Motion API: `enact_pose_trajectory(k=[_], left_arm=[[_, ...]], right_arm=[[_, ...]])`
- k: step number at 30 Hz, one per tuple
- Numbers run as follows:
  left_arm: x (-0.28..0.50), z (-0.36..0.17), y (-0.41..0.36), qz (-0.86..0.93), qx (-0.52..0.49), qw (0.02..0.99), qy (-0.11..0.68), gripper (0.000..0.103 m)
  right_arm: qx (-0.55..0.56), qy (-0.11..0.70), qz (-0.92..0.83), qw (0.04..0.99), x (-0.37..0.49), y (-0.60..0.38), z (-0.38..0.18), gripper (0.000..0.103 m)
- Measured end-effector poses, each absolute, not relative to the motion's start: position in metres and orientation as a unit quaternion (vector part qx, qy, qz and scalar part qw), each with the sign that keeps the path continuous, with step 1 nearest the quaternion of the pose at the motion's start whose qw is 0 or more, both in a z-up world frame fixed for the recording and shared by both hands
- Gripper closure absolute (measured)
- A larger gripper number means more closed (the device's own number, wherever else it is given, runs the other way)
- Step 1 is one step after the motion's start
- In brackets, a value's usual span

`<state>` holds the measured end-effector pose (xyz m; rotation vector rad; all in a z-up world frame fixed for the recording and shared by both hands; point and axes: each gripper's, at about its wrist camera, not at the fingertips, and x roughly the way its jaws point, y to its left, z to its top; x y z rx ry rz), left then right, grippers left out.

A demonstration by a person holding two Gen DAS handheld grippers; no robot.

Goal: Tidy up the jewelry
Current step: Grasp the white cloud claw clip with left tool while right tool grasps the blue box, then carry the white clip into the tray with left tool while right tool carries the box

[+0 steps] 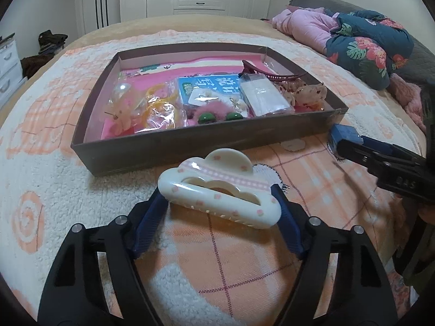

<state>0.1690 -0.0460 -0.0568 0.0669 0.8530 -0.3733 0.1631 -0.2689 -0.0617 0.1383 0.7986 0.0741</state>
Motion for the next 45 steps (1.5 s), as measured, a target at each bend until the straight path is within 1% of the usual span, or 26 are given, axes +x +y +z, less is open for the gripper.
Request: enact_pose_trajectory(k=[3,5,7,19,30,39,45], left_arm=[[0.169,-0.057,-0.044,-0.183,0.027,0.893,0.409,0.037],[0.170,-0.056,-0.042,-0.185,0.020,0.894,0.408,0.037],[0.170,-0.056,-0.041,-0.187,0.016,0.894,0.407,0.037],[0.160,-0.048,-0.027,-0.182,-0.014,0.898,0.400,0.037],[0.146,-0.028,-0.003,-0.165,-0.045,0.909,0.380,0.037],[0.150,-0.014,0.020,-0.147,-0.069,0.917,0.365,0.037],[0.162,-0.005,0.020,-0.149,-0.070,0.920,0.355,0.037]], right_arm=[[0.059,0.395,0.030,0.916,0.171,-0.267,-0.065,0.032],[0.051,0.398,0.028,0.916,0.174,-0.264,-0.066,0.045],[0.044,0.396,0.033,0.917,0.174,-0.261,-0.066,0.052],[0.022,0.389,0.091,0.916,0.145,-0.244,-0.059,0.053],[0.009,0.369,0.150,0.917,0.124,-0.211,-0.030,0.053],[0.004,0.354,0.171,0.920,0.130,-0.193,-0.011,0.053],[0.005,0.345,0.172,0.923,0.144,-0.189,-0.001,0.053]])
